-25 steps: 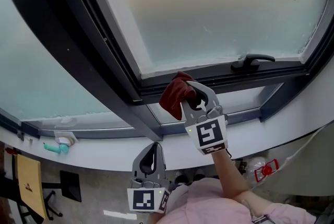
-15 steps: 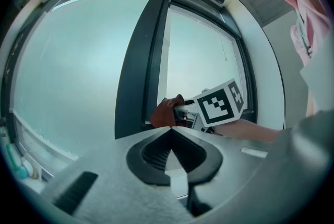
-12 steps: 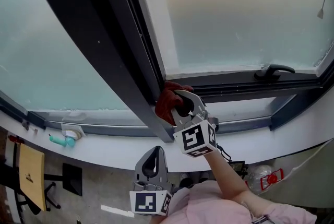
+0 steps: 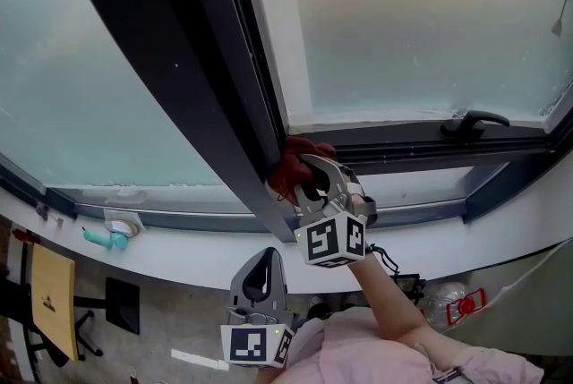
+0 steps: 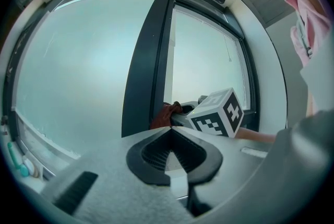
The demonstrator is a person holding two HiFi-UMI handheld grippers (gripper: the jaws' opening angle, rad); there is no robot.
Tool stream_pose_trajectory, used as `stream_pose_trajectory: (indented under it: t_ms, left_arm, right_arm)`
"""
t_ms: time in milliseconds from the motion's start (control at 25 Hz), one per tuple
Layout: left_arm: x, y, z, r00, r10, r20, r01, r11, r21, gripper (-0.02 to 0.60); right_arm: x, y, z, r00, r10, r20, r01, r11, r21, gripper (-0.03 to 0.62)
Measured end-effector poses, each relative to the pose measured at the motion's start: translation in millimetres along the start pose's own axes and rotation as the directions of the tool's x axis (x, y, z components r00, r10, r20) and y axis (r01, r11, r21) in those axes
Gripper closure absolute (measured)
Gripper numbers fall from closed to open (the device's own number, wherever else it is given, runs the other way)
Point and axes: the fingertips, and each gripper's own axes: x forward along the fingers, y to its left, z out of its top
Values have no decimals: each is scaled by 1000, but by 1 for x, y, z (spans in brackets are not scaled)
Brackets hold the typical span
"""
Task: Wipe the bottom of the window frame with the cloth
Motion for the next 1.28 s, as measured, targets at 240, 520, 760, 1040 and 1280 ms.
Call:
stream_pose_trajectory:
  t_ms: [240,520,760,1040,1280]
  left_arm:
    - [5,-7,3,1000,-29,7,29,1000,5,586]
    - [7,-11,4,999,-36,8,36,999,5,586]
    - [9,-13,3,999,-36,12,36,999,3,586]
    - [12,-19,3,999,-43,14,43,999,2,586]
    - [17,-27,3,998,-60,13,60,998,5,586]
  right_arm:
    - [-2,0,-3,1000,20,2,-20,1000,13,526]
    - [-8,-8,-8,1000,15,-1,-15,1000,26,526]
    - [-12,-14,-13,1000,9,-7,-9,999,31,525]
    - [-19,-24,-20,1000,1,-14,0,999,49,525]
    - [-26,-33,-27,1000,-13,-23,14,998,65,525]
